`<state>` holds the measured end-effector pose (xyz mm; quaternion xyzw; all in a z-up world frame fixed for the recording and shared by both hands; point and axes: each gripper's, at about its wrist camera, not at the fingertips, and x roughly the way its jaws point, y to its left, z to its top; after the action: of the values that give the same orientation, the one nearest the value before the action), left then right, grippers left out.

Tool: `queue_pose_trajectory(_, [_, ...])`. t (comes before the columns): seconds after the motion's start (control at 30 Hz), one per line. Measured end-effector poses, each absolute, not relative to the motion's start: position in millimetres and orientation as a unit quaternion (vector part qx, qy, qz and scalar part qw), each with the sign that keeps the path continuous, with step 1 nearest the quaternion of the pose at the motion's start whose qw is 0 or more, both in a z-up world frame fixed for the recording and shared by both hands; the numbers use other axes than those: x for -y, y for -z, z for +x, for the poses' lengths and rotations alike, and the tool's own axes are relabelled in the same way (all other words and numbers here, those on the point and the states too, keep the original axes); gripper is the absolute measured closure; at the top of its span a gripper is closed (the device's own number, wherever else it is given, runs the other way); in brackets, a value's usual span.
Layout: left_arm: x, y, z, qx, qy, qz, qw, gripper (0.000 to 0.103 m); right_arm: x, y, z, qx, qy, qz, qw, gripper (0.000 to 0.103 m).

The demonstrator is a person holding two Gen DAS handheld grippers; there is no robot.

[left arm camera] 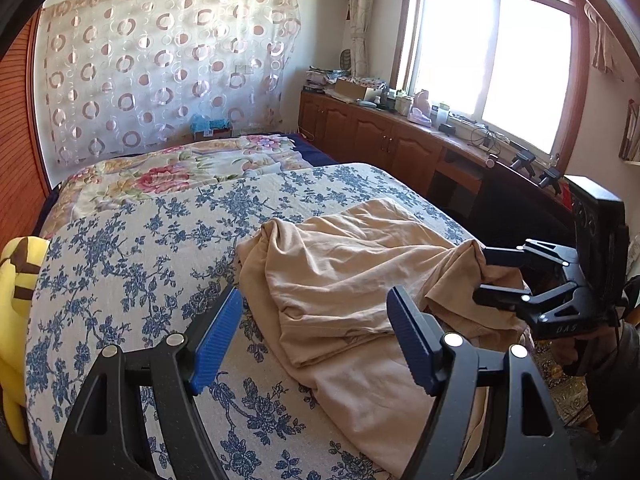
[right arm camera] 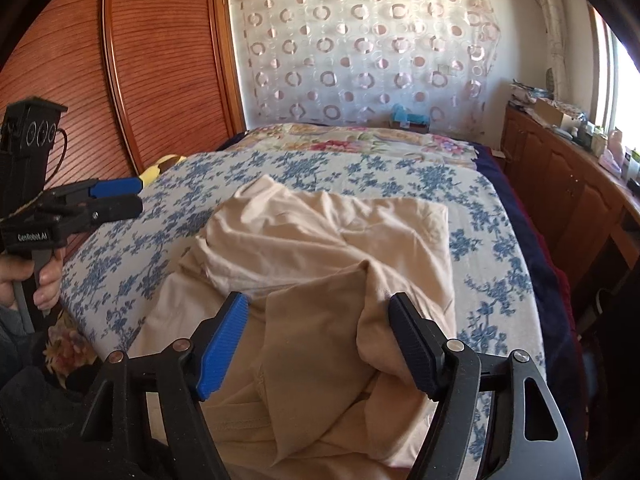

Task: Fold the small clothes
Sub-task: 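Grasp the bunched shirt with the right tool and lift it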

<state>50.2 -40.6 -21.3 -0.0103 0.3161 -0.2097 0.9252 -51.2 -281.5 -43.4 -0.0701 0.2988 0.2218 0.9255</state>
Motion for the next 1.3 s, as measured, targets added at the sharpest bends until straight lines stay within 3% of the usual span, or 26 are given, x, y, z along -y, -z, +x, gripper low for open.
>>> queue_pose_trajectory(0.53, [16,23,43,-0.309,0.186,-0.026,0.932,0.027,238,24,-33,-0.272,-0.27,-0.109,0.917,0.03])
queue_pose_trajectory(1.03, [-24,17,37,-0.288,0.153,-0.048,0.944,0.027,132,64,40,-0.361,-0.359,-0.183,0.841,0.037])
queue_pose_trajectory(1.13, [-25,21,38,-0.291,0.153,-0.049,0.943,0.027,122,73,48,-0.368,-0.348,-0.205,0.837,0.046])
queue_pose_trajectory(1.2, [-26,23,38,-0.293,0.154,-0.05,0.942,0.027,117,79,51,-0.372,-0.337,-0.22,0.837,0.063])
queue_pose_trajectory(1.27, [-26,24,39,-0.295,0.155,-0.051,0.941,0.027,118,83,55,-0.37,-0.332,-0.226,0.838,0.072])
queue_pose_trajectory(1.3, [-26,25,39,-0.296,0.155,-0.051,0.941,0.027,118,83,55,-0.37,-0.333,-0.223,0.838,0.082])
